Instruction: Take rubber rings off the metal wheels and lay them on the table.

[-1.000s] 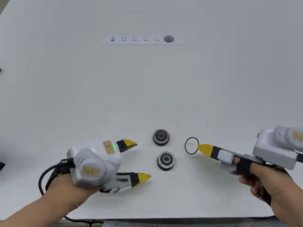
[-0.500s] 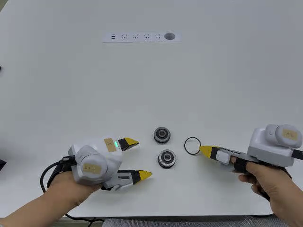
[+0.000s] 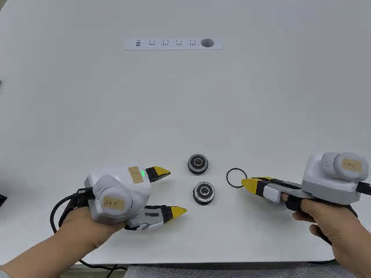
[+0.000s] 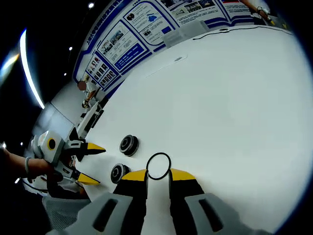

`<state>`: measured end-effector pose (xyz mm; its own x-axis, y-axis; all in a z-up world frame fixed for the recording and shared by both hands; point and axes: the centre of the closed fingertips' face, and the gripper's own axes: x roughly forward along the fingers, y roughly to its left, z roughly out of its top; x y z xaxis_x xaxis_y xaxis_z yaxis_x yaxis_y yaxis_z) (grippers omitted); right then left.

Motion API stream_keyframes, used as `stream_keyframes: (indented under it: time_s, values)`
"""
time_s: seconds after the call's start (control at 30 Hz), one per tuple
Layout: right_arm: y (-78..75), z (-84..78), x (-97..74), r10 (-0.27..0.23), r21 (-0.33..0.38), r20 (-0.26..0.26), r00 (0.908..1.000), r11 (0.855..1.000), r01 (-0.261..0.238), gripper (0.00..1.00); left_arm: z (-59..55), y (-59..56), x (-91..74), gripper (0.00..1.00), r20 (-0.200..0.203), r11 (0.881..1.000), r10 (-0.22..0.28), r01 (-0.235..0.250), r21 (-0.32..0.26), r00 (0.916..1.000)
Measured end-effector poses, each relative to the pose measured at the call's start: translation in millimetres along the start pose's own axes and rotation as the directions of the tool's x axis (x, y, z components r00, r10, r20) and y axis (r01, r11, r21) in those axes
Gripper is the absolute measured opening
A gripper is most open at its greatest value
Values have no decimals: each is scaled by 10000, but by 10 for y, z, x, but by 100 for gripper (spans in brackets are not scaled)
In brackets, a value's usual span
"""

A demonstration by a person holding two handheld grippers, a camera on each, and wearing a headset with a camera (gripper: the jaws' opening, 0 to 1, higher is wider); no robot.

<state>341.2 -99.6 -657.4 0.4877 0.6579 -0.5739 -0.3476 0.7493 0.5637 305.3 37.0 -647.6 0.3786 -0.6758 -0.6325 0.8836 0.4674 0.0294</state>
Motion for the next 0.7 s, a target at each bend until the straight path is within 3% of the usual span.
stream_keyframes:
  time_s: [0.33,0.7]
  values:
    - [136,23,-6,585,63,170,9981,9983,-586,23,125,13,39,44,222,10000,-51,52,-21,9997]
    - [263,3,15,1092,185,170,9939,9938,-1095,25,275,-94,159,34,311,9983,-534,526,259,9981]
